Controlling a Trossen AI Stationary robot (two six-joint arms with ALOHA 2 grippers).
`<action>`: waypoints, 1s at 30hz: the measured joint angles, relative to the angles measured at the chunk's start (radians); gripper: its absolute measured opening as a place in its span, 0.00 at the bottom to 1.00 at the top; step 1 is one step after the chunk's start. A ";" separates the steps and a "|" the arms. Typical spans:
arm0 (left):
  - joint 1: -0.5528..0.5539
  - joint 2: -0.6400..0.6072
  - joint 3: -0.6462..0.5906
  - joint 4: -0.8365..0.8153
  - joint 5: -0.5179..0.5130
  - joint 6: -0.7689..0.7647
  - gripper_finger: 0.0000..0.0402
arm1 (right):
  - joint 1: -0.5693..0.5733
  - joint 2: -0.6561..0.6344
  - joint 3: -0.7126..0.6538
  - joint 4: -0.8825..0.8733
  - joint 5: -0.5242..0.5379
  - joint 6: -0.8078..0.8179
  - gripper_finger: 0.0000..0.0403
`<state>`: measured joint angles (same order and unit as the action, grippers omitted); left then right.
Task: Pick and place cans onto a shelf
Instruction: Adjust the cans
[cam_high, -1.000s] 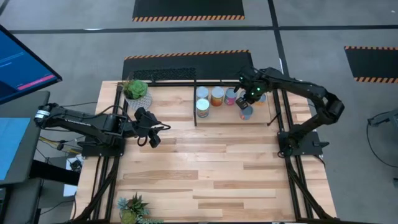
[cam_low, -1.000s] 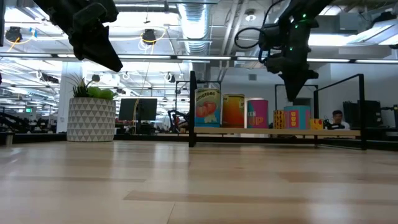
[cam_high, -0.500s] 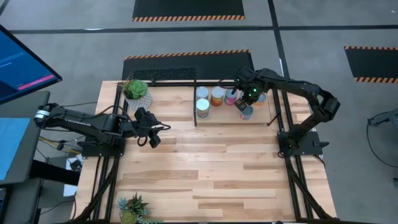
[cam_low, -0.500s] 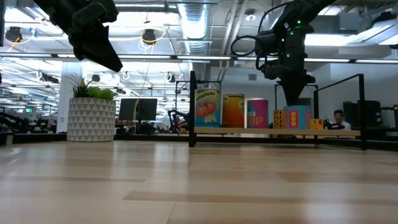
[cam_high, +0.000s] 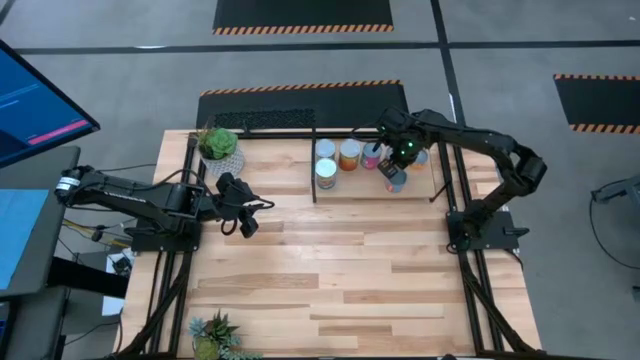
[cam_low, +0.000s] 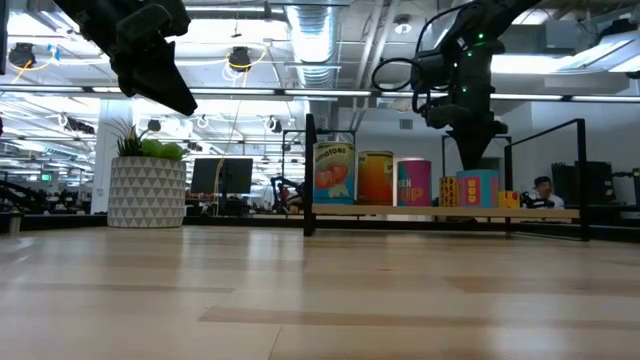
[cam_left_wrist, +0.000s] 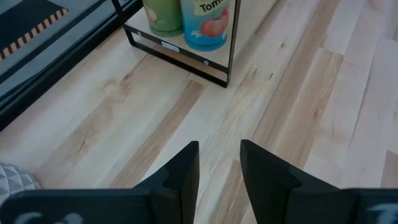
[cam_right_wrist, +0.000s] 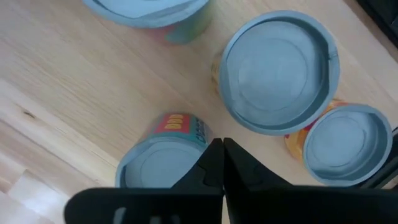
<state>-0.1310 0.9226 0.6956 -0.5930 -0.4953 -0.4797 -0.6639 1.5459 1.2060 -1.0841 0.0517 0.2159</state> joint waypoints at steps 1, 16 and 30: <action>0.000 0.000 0.000 0.000 0.000 0.000 0.26 | 0.000 0.003 0.000 0.000 0.000 -0.016 0.04; 0.000 0.000 0.000 0.000 0.002 -0.001 0.26 | -0.022 0.018 0.000 0.026 0.000 -0.041 0.04; 0.000 0.000 0.000 0.000 0.003 -0.008 0.26 | -0.033 0.018 0.000 0.033 0.034 -0.056 0.04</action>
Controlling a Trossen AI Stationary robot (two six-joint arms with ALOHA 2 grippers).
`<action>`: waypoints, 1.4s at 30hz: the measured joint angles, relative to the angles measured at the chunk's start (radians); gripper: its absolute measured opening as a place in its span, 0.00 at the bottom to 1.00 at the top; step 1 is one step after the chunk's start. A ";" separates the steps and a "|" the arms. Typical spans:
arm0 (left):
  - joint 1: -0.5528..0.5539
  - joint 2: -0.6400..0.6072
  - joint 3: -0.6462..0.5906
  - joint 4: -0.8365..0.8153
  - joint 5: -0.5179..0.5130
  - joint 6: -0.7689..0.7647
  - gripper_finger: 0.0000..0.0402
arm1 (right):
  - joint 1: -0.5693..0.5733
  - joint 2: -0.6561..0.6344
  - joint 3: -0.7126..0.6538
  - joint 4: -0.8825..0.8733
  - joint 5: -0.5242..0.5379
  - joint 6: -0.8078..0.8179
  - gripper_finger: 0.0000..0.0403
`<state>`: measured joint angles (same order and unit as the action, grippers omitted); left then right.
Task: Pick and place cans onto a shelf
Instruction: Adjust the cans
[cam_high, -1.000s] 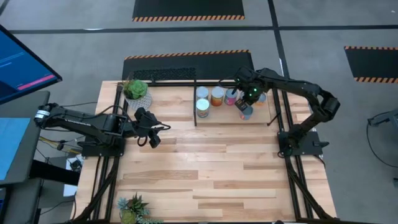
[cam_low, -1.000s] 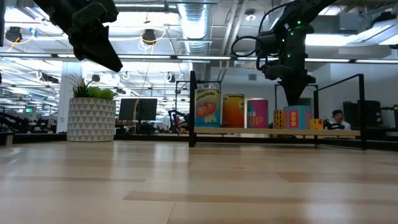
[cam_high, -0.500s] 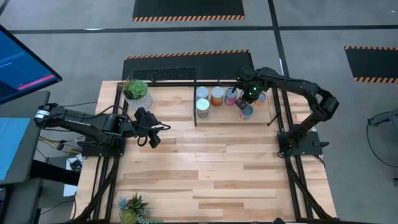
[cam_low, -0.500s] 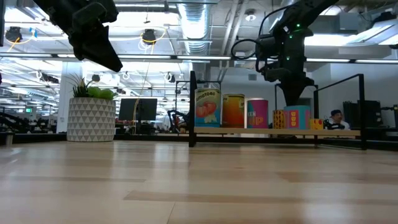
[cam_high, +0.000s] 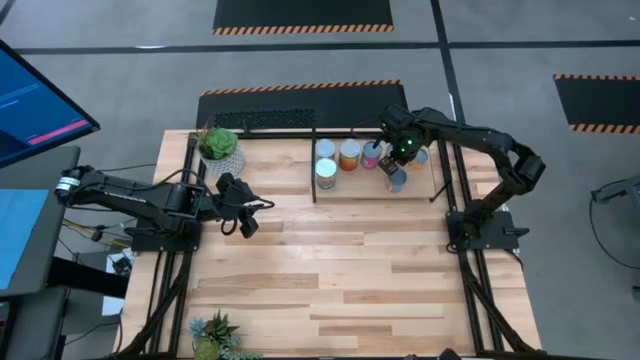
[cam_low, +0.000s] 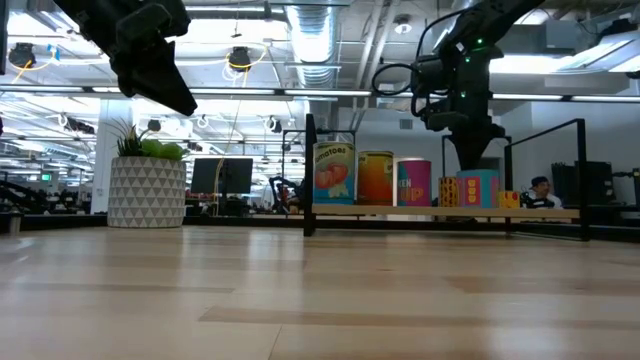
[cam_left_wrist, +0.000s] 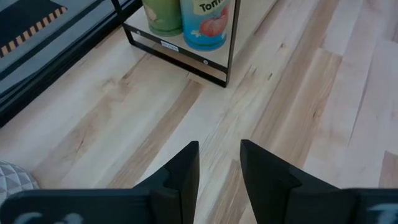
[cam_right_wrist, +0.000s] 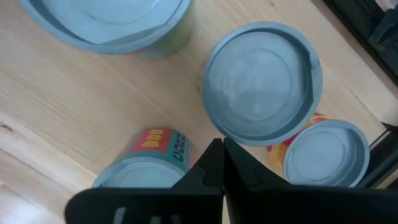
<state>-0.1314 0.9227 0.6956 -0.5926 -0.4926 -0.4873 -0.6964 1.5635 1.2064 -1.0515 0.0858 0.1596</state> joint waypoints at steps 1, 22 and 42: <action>0.000 0.000 0.000 0.000 0.000 -0.001 0.26 | 0.000 0.000 0.000 0.000 -0.005 0.000 0.04; 0.000 0.000 0.000 0.000 0.019 -0.033 0.26 | 0.267 -0.041 0.084 -0.258 -0.058 0.215 0.04; 0.000 0.000 0.000 0.000 0.013 0.008 0.26 | 0.367 -0.039 -0.081 -0.166 -0.008 0.252 0.03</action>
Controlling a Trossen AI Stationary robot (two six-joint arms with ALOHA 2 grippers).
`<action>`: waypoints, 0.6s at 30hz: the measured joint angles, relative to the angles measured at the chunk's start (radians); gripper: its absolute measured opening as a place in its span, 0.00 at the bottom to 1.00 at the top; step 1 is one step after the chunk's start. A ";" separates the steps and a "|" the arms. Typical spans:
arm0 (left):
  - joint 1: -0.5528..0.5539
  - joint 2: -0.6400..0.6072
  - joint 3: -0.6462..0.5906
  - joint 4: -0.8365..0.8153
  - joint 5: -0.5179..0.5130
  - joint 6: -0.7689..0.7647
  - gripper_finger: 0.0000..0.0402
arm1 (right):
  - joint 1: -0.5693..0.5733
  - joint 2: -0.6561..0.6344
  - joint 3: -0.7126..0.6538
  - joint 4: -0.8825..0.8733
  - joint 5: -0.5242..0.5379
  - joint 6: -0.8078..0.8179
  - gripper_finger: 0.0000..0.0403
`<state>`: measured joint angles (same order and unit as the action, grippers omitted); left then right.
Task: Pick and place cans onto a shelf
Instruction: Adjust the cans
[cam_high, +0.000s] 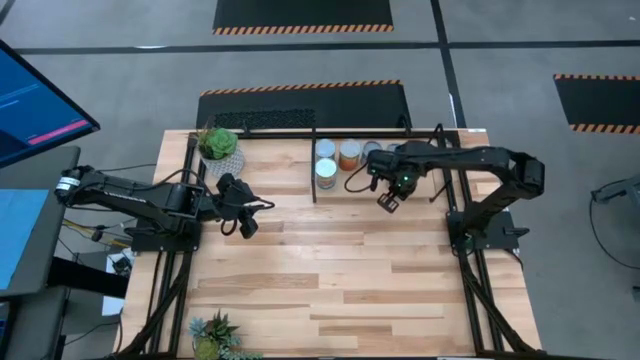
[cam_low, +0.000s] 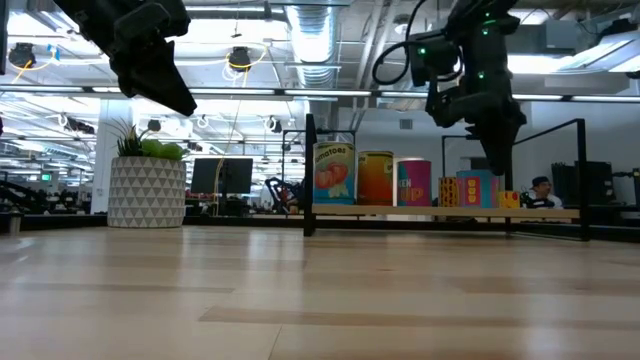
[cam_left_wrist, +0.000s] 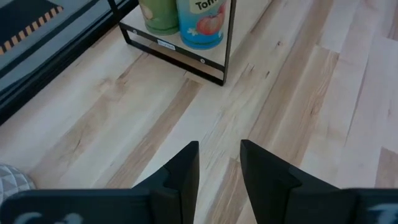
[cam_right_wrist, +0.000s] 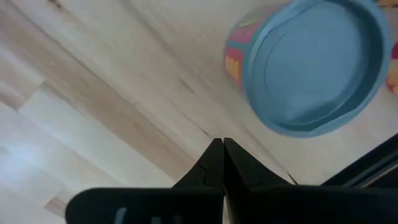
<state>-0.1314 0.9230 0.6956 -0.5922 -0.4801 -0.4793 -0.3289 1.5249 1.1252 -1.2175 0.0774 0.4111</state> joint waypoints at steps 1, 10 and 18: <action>0.000 0.000 0.000 0.000 0.000 0.000 0.26 | -0.007 0.000 0.000 0.003 0.002 -0.001 0.03; 0.000 0.000 0.000 0.000 0.000 -0.002 0.26 | -0.054 0.000 0.000 0.047 0.002 -0.015 0.03; 0.000 0.000 0.000 0.000 0.000 -0.002 0.26 | -0.071 0.000 0.000 0.050 0.025 -0.018 0.04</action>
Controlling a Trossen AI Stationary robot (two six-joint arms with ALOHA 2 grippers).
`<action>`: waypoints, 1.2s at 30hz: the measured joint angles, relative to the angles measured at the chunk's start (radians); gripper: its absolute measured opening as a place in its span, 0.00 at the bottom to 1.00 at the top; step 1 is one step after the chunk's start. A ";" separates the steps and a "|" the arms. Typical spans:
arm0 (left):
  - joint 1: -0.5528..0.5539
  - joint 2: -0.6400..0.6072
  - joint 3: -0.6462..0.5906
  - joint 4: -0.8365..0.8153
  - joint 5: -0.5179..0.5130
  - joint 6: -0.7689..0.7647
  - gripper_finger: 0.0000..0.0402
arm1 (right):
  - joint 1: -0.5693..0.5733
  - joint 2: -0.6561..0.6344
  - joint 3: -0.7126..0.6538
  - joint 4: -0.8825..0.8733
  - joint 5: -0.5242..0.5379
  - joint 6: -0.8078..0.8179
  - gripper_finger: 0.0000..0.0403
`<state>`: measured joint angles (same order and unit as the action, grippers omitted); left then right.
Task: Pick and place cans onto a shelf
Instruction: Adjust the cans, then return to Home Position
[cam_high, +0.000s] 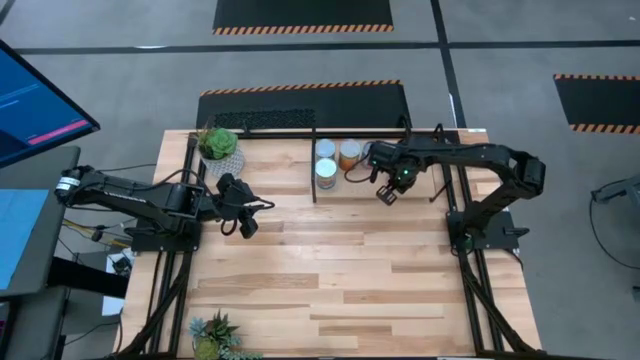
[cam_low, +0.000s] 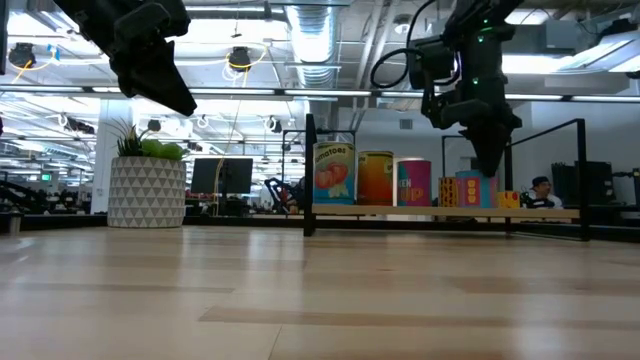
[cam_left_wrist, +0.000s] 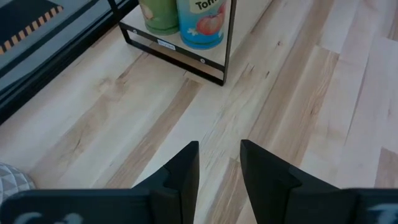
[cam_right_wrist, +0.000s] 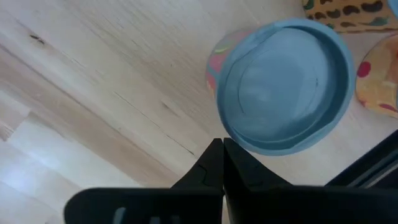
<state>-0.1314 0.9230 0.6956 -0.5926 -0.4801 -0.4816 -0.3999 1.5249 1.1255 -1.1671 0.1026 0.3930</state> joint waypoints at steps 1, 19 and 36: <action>0.000 0.000 0.000 0.000 0.000 0.000 0.26 | -0.002 0.000 0.000 0.000 0.001 -0.001 0.04; 0.000 0.000 0.000 0.000 0.005 -0.004 0.26 | 0.189 -0.054 0.095 -0.003 -0.259 0.233 0.09; 0.000 -0.107 0.001 0.086 0.290 -0.030 0.26 | 0.685 -0.280 0.135 0.311 -0.084 -0.057 0.08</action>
<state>-0.1310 0.8158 0.6968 -0.5064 -0.1901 -0.5120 0.2846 1.2450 1.2607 -0.8559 0.0189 0.3356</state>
